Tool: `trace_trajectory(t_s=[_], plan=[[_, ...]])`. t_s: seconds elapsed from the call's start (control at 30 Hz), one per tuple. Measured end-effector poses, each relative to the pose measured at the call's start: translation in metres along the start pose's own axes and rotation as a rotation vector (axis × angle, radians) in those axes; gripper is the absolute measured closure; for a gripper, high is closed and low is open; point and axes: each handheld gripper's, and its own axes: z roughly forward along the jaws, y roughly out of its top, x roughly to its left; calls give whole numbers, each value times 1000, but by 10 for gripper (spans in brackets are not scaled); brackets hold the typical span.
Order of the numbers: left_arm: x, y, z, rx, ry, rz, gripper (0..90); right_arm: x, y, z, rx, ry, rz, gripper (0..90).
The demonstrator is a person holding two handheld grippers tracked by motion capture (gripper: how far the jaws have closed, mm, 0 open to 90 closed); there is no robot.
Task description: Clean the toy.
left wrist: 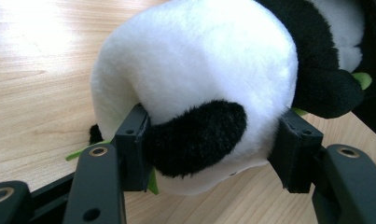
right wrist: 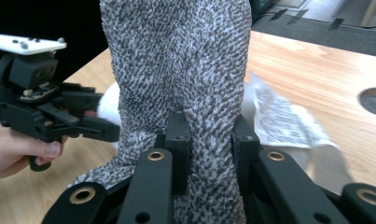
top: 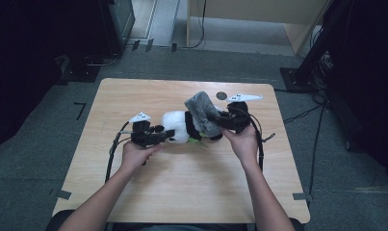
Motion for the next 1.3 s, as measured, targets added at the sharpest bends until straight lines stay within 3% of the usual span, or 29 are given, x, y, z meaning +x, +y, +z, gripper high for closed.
trace_trajectory(t_s=[0.23,0.6,0.83,1.0,1.13,1.2,1.3], plan=[[3,0,-2,1,6,-6,405,-22,-5,-10,-14,-75,47,759],[4,0,-2,1,4,-11,406,-49,-24,1,17,-86,113,760],[5,2,-4,4,2,-29,410,-55,-26,0,28,-117,117,766],[4,4,-6,4,7,-33,412,-46,-16,-18,-45,-103,104,766],[4,4,-6,0,9,-34,413,-23,-2,-33,-116,-40,62,766],[4,4,-6,2,9,-35,412,-12,1,-33,-130,-7,36,766],[3,4,-6,4,11,-39,413,7,-1,-21,-107,55,6,766]])
